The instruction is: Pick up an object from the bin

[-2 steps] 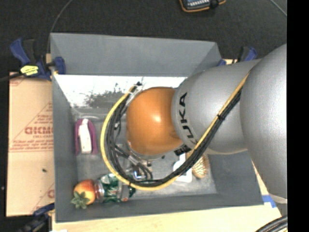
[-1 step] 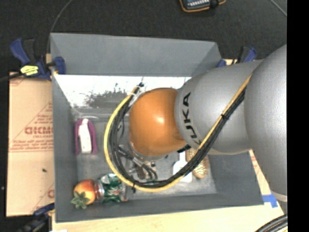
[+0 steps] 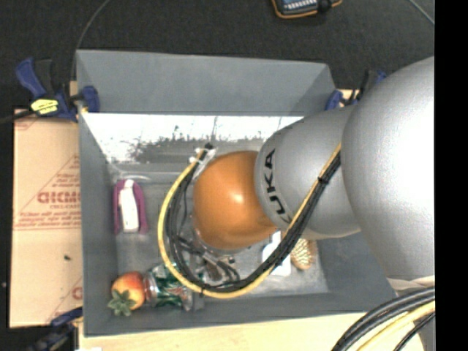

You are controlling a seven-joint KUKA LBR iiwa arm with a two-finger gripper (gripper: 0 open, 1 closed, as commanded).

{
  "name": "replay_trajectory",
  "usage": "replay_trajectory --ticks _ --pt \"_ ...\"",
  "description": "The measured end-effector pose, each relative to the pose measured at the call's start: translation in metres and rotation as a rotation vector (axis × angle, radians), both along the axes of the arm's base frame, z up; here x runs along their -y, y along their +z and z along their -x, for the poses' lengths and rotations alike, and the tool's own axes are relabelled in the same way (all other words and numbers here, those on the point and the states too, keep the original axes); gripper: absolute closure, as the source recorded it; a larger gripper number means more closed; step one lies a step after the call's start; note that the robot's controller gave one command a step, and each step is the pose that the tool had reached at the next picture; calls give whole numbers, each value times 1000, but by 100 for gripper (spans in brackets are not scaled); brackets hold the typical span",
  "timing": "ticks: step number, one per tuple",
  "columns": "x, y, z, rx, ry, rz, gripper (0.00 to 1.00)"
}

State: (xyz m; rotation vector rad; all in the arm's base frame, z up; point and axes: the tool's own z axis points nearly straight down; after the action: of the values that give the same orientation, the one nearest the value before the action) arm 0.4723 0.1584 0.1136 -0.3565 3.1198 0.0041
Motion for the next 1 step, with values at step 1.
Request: replay_trajectory --ticks 1 --pt "-4 -40 -8 33 143 -5 0"
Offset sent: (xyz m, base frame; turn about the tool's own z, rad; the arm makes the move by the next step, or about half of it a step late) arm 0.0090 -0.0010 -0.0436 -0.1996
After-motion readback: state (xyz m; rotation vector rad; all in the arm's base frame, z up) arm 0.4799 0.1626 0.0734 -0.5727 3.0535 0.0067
